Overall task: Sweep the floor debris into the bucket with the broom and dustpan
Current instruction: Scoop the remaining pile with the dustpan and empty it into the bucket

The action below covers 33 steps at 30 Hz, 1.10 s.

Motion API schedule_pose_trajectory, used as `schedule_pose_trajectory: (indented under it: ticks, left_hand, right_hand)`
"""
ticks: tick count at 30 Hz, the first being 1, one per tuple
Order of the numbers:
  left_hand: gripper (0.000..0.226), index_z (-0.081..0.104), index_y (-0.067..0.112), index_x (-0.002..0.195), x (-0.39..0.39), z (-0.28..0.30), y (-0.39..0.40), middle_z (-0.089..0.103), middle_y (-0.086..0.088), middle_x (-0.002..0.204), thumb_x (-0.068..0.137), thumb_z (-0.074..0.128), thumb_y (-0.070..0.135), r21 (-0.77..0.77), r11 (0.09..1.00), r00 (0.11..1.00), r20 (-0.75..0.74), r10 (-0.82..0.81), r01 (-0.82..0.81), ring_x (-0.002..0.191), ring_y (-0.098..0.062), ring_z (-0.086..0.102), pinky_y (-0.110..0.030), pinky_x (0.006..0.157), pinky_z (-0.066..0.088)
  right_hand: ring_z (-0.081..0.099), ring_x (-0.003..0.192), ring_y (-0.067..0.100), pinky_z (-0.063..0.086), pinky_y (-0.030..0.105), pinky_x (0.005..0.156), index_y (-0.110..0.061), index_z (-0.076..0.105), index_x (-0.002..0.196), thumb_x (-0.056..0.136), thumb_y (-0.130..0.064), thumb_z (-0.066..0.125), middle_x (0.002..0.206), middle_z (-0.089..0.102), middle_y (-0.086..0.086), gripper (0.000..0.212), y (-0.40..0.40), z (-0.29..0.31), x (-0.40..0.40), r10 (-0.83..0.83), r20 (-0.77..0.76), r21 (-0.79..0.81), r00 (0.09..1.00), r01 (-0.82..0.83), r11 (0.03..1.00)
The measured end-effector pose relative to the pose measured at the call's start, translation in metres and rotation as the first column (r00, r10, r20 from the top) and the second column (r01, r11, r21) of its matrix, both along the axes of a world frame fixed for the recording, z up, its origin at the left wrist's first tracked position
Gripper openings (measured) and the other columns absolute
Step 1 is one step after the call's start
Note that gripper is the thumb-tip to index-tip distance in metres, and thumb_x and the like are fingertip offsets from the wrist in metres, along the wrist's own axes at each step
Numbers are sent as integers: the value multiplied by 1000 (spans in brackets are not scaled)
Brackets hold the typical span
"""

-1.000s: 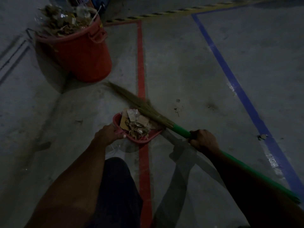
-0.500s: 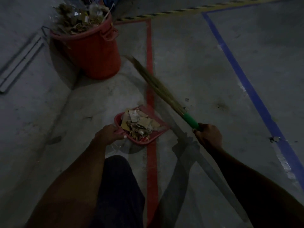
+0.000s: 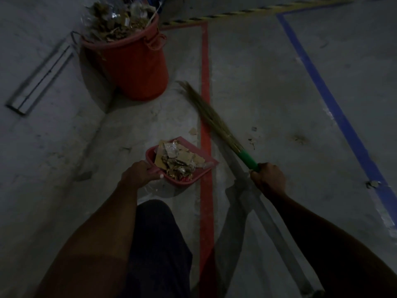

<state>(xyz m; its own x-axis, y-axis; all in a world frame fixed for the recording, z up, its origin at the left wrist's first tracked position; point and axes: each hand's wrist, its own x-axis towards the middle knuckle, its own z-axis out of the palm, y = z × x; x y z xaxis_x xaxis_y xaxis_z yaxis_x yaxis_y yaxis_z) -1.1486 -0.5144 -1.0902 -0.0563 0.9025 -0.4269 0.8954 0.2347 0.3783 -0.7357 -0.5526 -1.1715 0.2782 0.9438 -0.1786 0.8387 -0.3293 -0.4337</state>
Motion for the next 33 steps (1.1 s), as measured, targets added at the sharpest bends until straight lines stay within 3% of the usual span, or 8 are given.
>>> schedule_pose_trajectory:
  ticks: [4, 8, 13, 17, 20, 24, 27, 33]
  left_hand:
    - [79, 73, 16, 107, -11, -6, 8, 65, -7, 97, 54, 69, 74, 12, 1000, 1000, -21, 11, -11, 85, -20, 59, -28, 70, 39]
    - [67, 69, 11, 117, -11, -9, 14, 62, -7, 108, 70, 81, 57, -13, 1000, 999, -32, 3, -4, 104, -26, 61, -26, 76, 38]
    - [55, 61, 11, 131, -6, -13, 13, 60, -5, 117, 84, 77, 35, -12, 1000, 1000, -6, 12, -12, 114, -22, 57, -22, 80, 33]
    - [58, 60, 9, 132, -7, -19, 8, 60, -11, 126, 84, 77, 36, -27, 999, 999, 13, 37, -37, 118, -29, 57, -23, 81, 35]
    - [71, 61, 15, 132, -11, -21, 5, 61, -8, 127, 75, 80, 53, -15, 999, 997, 67, 34, -33, 118, -26, 57, -27, 89, 41]
    - [57, 68, 15, 121, -6, -15, 5, 67, -8, 116, 76, 81, 47, -5, 1000, 997, 74, 18, -18, 99, -19, 60, -27, 84, 42]
    - [64, 73, 20, 111, 3, -13, 12, 70, -6, 110, 66, 73, 66, -9, 1000, 997, 70, -23, 24, 96, -21, 63, -31, 83, 48]
    - [80, 75, 24, 92, 32, -22, 32, 72, -4, 92, 49, 57, 88, -17, 987, 986, 56, -159, 160, 83, -21, 66, -31, 70, 49]
  right_hand:
    - [60, 65, 23, 50, 29, 57, -13, 73, 96, 86, -41, 61, 75, 63, 6, 32, 19, 8, -8, 41, 15, -13, 999, -41, 999]
    - [54, 58, 15, 40, 23, 51, -14, 74, 105, 89, -40, 63, 70, 58, 1, 33, 37, 13, -16, 143, 23, -61, 989, -142, 988]
    - [64, 79, 29, 51, 31, 65, -14, 75, 111, 85, -38, 63, 90, 70, 13, 36, 37, 13, -25, 287, -14, -134, 958, -286, 949]
    - [66, 78, 27, 44, 28, 58, -18, 78, 103, 73, -48, 59, 83, 71, 10, 46, 29, 6, -31, 323, -150, -107, 934, -340, 934]
    - [66, 77, 24, 39, 26, 57, -22, 78, 104, 78, -42, 66, 79, 70, 7, 35, 24, 5, -35, 313, -185, -85, 932, -332, 939]
    - [67, 76, 24, 43, 30, 58, -22, 78, 105, 83, -40, 69, 78, 70, 8, 30, 21, 8, -37, 243, -213, -8, 947, -250, 968]
    - [67, 77, 25, 40, 29, 59, -25, 76, 109, 84, -43, 67, 79, 70, 7, 33, 19, 13, -36, 142, -250, 49, 958, -134, 990]
    - [65, 77, 29, 49, 30, 62, -22, 71, 121, 91, -42, 64, 88, 72, 10, 37, 7, 21, -4, -48, -119, 143, 992, 65, 988]
